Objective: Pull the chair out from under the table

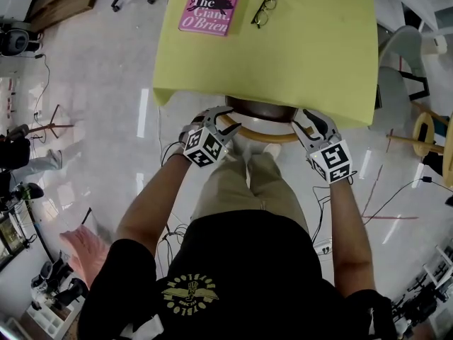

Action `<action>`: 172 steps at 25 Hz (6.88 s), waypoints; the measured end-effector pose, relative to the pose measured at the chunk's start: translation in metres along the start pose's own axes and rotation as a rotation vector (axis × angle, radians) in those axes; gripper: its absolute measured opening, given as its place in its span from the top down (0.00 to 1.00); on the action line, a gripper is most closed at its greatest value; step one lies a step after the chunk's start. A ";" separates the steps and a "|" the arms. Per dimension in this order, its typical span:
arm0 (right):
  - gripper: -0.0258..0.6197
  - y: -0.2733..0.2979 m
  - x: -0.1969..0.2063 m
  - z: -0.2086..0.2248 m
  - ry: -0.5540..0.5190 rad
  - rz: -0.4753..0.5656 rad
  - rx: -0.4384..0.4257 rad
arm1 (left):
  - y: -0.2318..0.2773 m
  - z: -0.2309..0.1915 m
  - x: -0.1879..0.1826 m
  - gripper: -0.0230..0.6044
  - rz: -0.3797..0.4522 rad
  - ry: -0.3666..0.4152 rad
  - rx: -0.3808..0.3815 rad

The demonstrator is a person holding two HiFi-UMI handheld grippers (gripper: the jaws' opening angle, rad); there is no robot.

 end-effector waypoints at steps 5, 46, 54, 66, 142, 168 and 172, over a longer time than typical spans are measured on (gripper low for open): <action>0.68 0.010 0.021 -0.003 -0.025 -0.056 -0.033 | 0.016 0.006 0.009 0.66 -0.068 0.047 0.067; 0.63 0.083 0.180 -0.063 -0.695 -0.647 -0.324 | 0.114 0.027 0.076 0.59 -0.515 0.362 0.356; 0.63 0.090 0.174 -0.073 -0.745 -0.656 -0.275 | 0.117 0.025 0.088 0.59 -0.575 0.441 0.135; 0.65 0.073 0.182 -0.087 -0.787 -0.641 -0.274 | 0.121 0.046 0.089 0.65 -0.751 0.402 0.291; 0.63 -0.153 0.340 -0.365 -0.704 -0.723 -0.157 | 0.044 0.404 0.216 0.69 -0.726 0.475 0.402; 0.94 -0.231 0.281 -0.322 0.147 -0.301 0.138 | -0.084 0.375 0.153 0.95 0.099 -0.458 -0.086; 0.94 -0.237 0.258 -0.324 0.178 -0.231 0.151 | -0.122 0.361 0.136 0.95 0.224 -0.467 -0.197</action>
Point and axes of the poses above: the fingertips, and each gripper's own axes: y forward along the fingers, z to its right, x out of its underside, the point moved 7 cm from there along -y, backward along the fingers, and after that the axes turned 13 degrees about x, right-handed, at the moved point
